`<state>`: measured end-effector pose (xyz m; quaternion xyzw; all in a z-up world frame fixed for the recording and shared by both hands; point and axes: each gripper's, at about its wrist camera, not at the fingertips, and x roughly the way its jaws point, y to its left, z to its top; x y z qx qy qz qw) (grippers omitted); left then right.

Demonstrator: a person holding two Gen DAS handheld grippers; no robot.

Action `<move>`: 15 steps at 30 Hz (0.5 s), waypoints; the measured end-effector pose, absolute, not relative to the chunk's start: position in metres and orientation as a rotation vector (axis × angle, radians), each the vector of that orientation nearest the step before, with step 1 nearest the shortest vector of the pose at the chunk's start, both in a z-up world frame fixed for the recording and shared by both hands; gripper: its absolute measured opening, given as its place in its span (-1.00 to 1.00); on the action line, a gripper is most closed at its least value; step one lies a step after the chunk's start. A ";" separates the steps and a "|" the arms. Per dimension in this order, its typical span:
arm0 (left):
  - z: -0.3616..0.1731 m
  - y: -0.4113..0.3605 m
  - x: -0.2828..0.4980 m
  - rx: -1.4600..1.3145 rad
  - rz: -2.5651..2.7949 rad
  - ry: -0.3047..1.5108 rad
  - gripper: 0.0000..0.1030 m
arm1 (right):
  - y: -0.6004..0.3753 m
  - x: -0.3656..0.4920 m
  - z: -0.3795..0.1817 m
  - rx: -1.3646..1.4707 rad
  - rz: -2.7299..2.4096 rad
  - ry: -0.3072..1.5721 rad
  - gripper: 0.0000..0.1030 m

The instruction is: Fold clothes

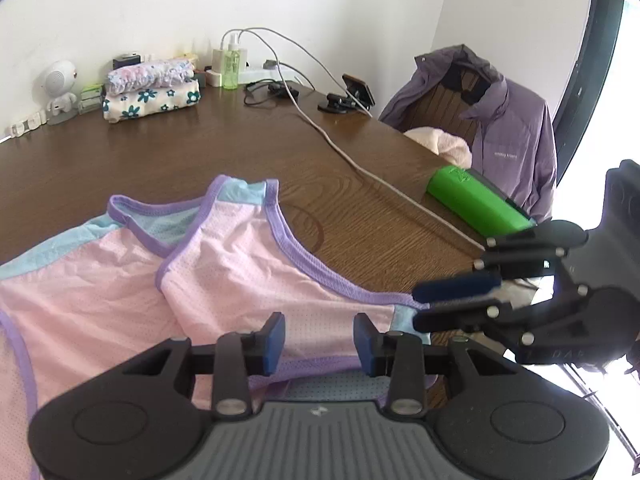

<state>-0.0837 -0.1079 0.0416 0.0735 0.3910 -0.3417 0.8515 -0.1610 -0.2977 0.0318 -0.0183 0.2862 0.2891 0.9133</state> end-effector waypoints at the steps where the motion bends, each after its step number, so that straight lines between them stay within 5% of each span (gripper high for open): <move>1: 0.037 -0.109 -0.084 0.169 -0.722 0.830 -0.30 | -0.295 -0.157 0.029 -0.047 0.589 0.605 -0.64; 5: 0.031 -0.107 -0.087 0.180 -0.738 0.821 -0.22 | -0.290 -0.150 0.021 -0.083 0.583 0.640 -0.57; 8: 0.033 -0.108 -0.087 0.179 -0.747 0.828 -0.17 | -0.297 -0.147 0.027 -0.073 0.611 0.667 -0.18; 12: 0.044 -0.115 -0.093 0.177 -0.827 0.792 -0.17 | -0.311 -0.106 0.046 0.061 0.531 0.649 -0.22; 15: 0.041 -0.129 -0.101 0.212 -0.873 0.780 -0.23 | -0.319 -0.056 0.048 0.205 0.471 0.674 -0.44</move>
